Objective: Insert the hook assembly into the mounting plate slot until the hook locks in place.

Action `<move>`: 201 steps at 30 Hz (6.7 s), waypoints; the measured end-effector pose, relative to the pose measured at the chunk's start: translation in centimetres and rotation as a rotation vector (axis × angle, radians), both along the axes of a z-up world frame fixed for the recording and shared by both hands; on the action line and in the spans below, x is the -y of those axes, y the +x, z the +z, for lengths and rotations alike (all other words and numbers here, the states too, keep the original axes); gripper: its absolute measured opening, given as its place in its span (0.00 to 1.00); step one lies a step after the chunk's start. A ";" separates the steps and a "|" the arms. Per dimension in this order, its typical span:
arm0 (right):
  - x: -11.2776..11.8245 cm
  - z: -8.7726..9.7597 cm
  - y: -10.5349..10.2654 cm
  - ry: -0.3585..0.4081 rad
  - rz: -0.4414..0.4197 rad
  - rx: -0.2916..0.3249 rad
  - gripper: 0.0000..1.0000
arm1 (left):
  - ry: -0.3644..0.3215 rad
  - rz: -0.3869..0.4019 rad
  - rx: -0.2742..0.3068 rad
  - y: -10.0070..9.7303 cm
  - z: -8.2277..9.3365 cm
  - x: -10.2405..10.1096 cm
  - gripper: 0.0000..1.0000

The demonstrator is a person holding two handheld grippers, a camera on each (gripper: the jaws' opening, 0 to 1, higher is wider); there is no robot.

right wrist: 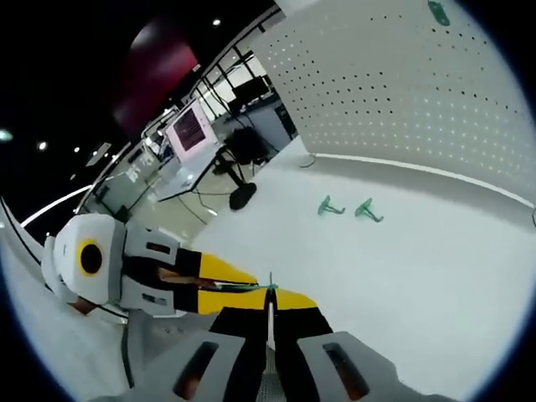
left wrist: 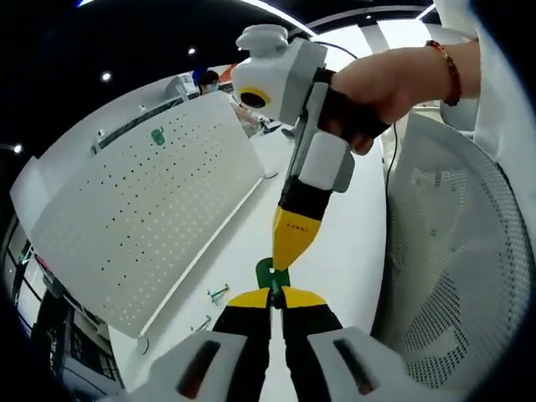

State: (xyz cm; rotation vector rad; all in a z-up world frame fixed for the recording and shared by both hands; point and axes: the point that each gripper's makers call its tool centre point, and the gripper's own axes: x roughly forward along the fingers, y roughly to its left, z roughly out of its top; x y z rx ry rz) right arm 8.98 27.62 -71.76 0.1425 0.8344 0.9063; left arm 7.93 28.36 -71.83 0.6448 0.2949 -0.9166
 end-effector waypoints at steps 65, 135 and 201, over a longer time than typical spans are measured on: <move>10.3 5.0 -0.7 0.042 -0.075 0.399 0.22 | -0.360 0.313 -0.015 6.3 7.5 5.5 0.03; 15.0 5.6 1.3 0.108 -0.196 0.414 0.40 | -0.502 0.510 0.214 21.4 16.9 10.8 0.03; 18.4 4.1 2.1 0.053 -0.231 0.386 0.39 | -0.499 0.635 0.373 31.1 19.4 11.8 0.04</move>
